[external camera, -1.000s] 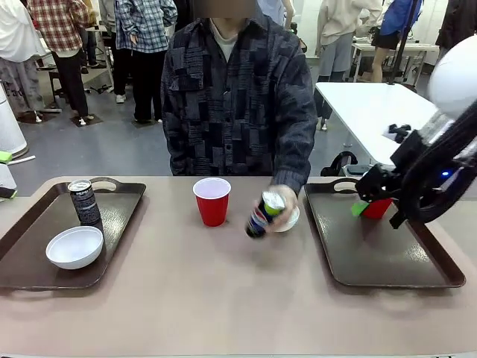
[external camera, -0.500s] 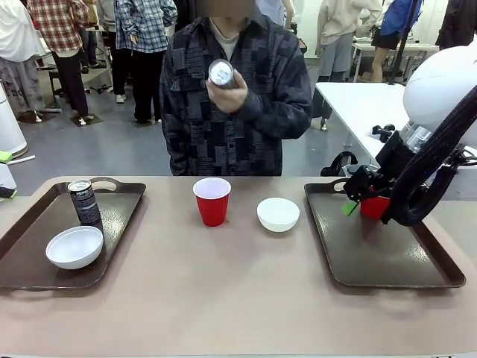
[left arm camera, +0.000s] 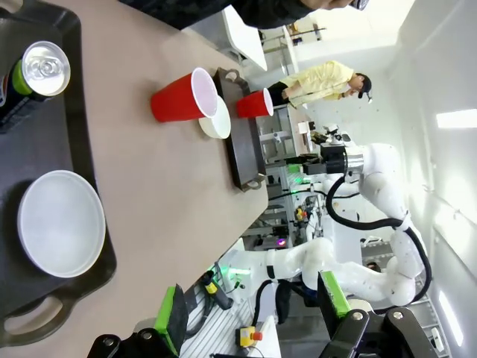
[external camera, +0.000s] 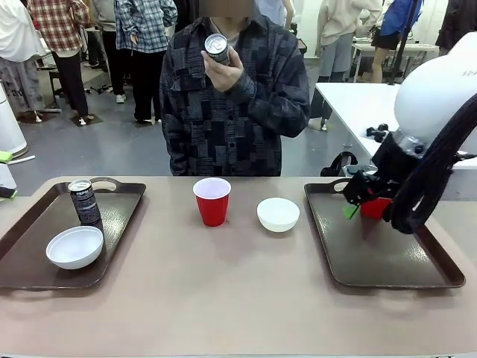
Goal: Prepare tableware on both trays.
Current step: Pick up a Picnic Bowl from the table and place it on a Handle tray.
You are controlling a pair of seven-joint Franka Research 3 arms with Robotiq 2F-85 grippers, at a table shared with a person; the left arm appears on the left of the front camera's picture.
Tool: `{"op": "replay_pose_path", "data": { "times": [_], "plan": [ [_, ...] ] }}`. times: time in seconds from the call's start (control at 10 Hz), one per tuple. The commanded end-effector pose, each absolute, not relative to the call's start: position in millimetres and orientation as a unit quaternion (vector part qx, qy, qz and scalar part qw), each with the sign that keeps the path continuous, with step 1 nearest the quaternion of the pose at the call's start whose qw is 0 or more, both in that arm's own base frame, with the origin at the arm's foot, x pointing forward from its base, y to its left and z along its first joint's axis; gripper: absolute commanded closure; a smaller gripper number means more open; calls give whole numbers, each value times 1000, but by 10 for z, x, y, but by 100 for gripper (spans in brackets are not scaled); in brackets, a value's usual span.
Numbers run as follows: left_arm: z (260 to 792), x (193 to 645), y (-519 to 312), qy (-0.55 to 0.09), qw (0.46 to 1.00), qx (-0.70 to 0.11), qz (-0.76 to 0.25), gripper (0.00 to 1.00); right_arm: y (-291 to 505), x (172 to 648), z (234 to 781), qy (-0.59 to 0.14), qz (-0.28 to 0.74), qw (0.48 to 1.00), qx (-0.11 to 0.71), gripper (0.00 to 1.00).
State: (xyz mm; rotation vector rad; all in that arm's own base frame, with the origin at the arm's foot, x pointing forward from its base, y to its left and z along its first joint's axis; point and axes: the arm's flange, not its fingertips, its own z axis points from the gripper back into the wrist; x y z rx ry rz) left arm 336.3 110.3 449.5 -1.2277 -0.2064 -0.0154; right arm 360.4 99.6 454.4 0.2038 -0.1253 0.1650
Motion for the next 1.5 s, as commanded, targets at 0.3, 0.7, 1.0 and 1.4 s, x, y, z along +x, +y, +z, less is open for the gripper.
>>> {"op": "replay_pose_path", "data": {
  "times": [0.3,0.7,1.0,1.4],
  "plan": [
    [4509,3353,1120,-99,807,-582,-8,8,1608,4100,4206,-64,102,992,44,0],
    [4509,3353,1120,-99,807,-582,-8,8,1202,3487,4337,-90,147,982,75,0],
    [4509,3353,1120,-99,807,-582,-8,8,627,2339,4595,-99,171,973,123,0],
    [4509,3353,1120,-99,807,-582,-8,8,670,2446,4499,-69,162,977,123,0]
  ]
}}
